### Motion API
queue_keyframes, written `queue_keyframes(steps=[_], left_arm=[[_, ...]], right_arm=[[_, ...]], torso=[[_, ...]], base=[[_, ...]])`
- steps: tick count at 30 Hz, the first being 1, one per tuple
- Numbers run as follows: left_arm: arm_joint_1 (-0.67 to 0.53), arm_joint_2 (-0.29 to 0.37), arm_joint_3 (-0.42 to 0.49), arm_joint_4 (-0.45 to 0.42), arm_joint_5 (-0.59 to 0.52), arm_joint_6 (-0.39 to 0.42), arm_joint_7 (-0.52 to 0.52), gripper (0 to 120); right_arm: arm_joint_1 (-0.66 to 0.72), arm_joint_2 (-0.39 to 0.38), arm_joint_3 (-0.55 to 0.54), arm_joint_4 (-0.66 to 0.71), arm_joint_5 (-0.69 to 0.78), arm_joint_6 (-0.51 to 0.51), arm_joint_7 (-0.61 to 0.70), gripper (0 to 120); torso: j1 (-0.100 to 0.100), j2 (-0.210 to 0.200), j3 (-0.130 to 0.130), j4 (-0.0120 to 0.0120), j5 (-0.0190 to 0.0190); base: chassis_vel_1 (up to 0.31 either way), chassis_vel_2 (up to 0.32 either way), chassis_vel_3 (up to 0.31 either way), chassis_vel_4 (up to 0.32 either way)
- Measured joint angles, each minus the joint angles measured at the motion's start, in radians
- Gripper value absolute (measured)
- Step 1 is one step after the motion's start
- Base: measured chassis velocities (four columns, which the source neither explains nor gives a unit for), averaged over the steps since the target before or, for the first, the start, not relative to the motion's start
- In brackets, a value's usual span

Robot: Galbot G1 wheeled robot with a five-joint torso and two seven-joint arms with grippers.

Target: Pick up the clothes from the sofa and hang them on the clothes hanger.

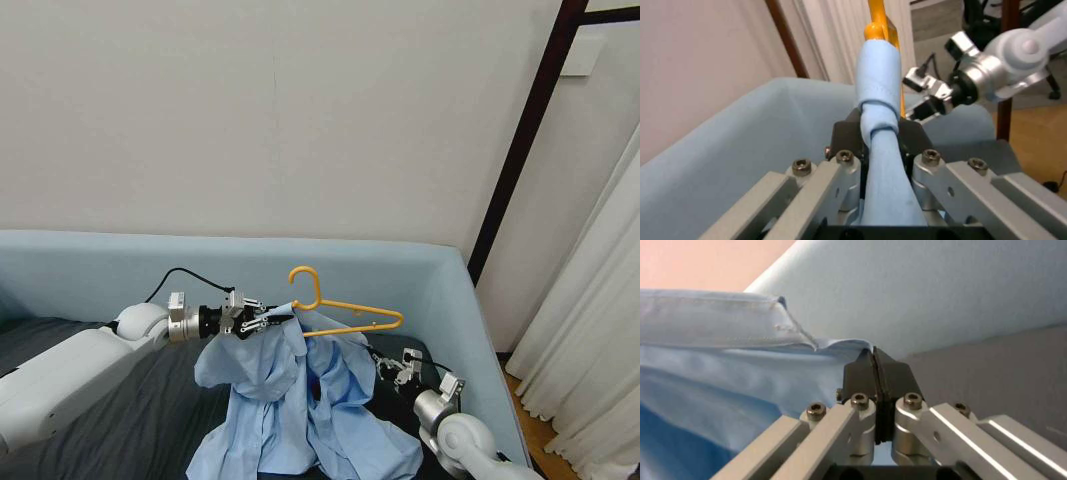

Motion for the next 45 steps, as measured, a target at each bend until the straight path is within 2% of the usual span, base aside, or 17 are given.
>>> queue_keyframes(steps=[4,6,9,11,13,15,18,25,30,35,38,39,44,45], left_arm=[[0.010,0.006,-0.006,-0.005,0.003,-0.033,0.070,8],[0.012,0.012,-0.009,0.004,0.007,-0.043,0.139,8],[0.002,0.013,-0.036,0.033,0.076,-0.052,0.249,8],[-0.002,0.012,-0.040,0.038,0.092,-0.053,0.261,8],[-0.016,0.005,-0.060,0.050,0.172,-0.058,0.298,8],[-0.029,-0.003,-0.076,0.059,0.259,-0.071,0.311,8],[-0.035,-0.008,-0.084,0.062,0.304,-0.077,0.305,8],[-0.015,0.004,-0.084,0.053,0.278,-0.080,0.271,8],[-0.006,0.007,-0.084,0.052,0.195,-0.067,0.230,8],[-0.008,0.011,-0.085,0.053,0.131,-0.049,0.197,8],[-0.010,0.017,-0.086,0.054,0.122,-0.044,0.191,8],[-0.010,0.017,-0.086,0.054,0.122,-0.044,0.191,8],[-0.014,0.021,-0.081,0.050,0.107,-0.032,0.185,8],[-0.014,0.021,-0.081,0.050,0.107,-0.032,0.185,8]], right_arm=[[0.021,-0.004,-0.003,0.001,0.009,-0.005,0.005,0],[0.020,-0.008,-0.003,0.003,0.009,-0.006,0.009,0],[0.007,-0.019,-0.002,0.016,0.002,-0.007,0.018,0],[0.004,-0.021,-0.001,0.020,0.000,-0.008,0.019,0],[-0.004,-0.021,0.001,0.033,-0.006,-0.008,0.024,0],[-0.010,-0.021,0.004,0.043,-0.011,-0.009,0.027,0],[-0.017,-0.020,0.009,0.055,-0.017,-0.010,0.029,0],[-0.048,-0.023,0.017,0.089,-0.036,-0.012,0.030,0],[-0.086,-0.025,0.028,0.068,-0.114,0.008,0.006,0],[-0.145,-0.034,0.028,0.032,-0.241,0.077,-0.073,15],[-0.181,-0.027,0.018,0.009,-0.331,0.123,-0.129,29],[-0.181,-0.027,0.018,0.009,-0.331,0.123,-0.129,29],[-0.187,0.009,0.008,-0.051,-0.450,0.172,-0.174,48],[-0.187,0.009,0.008,-0.051,-0.450,0.172,-0.174,48]], torso=[[0.000,0.000,0.000,-0.0001,0.0000],[0.000,0.000,0.000,0.0000,0.0000],[0.000,0.000,0.000,0.0000,-0.0003],[0.000,0.000,0.000,-0.0002,-0.0002],[0.000,0.000,0.000,-0.0003,0.0000],[0.000,0.000,0.000,-0.0002,0.0000],[0.000,0.000,0.000,-0.0002,0.0000],[0.000,0.000,0.000,0.0002,-0.0002],[0.000,0.000,0.000,0.0000,-0.0002],[0.000,0.000,0.000,-0.0004,-0.0001],[0.000,0.000,0.000,-0.0004,-0.0001],[0.000,0.000,0.000,-0.0004,-0.0001],[0.000,0.000,0.000,0.0002,0.0000],[0.000,0.000,0.000,0.0002,0.0000]], base=[[0.000,0.000,0.000,0.000],[0.000,0.000,0.000,0.000],[0.000,0.000,0.000,0.000],[0.000,0.000,0.000,0.000],[0.000,0.000,0.000,0.000],[0.000,0.000,0.000,0.000],[0.000,0.000,0.000,0.000],[0.000,0.000,0.000,0.000],[0.000,0.000,0.000,0.000],[0.000,0.000,0.000,0.000],[0.000,0.000,0.000,0.000],[0.000,0.000,0.000,0.000],[0.000,0.000,0.000,0.000],[0.000,0.000,0.000,0.000]])
